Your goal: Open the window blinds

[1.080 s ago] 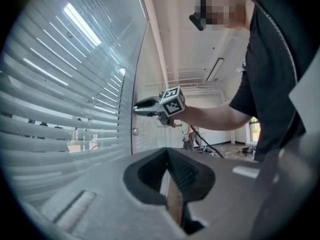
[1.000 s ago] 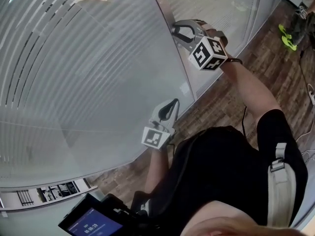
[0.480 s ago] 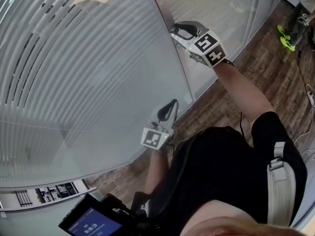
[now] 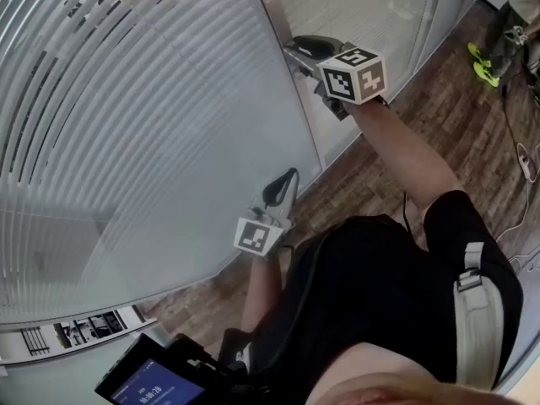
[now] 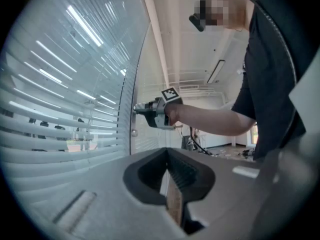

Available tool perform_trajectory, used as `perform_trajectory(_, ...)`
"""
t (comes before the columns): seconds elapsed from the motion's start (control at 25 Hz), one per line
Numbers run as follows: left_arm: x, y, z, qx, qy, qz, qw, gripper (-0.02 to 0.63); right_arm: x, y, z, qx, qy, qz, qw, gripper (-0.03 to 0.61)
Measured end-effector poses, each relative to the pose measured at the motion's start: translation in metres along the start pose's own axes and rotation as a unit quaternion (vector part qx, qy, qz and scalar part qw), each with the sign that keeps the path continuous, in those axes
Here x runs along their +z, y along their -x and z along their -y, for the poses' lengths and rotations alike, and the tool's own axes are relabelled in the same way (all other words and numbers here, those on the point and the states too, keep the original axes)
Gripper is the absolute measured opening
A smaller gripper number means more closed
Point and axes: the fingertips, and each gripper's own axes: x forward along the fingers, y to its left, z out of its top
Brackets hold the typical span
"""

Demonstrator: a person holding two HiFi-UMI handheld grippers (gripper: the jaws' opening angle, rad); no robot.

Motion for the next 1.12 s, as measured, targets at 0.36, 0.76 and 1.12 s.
perform_trajectory(0.36,0.004,0.0,0.001,0.001,-0.005,0.006,1.0,0.003,0.002,0.0,0.003,-0.001,-0.082,0.022,0.996,0.13)
perform_trajectory(0.76,0.003,0.001,0.001,0.007,-0.004,0.003,1.0,0.003,-0.001,-0.003,0.002,-0.001,-0.065,0.02,0.998,0.13)
perform_trajectory(1.12,-0.001,-0.003,0.01,-0.005,0.012,0.0,0.9999,0.003,-0.003,0.002,0.001,0.036,0.016,-0.002,0.999,0.209)
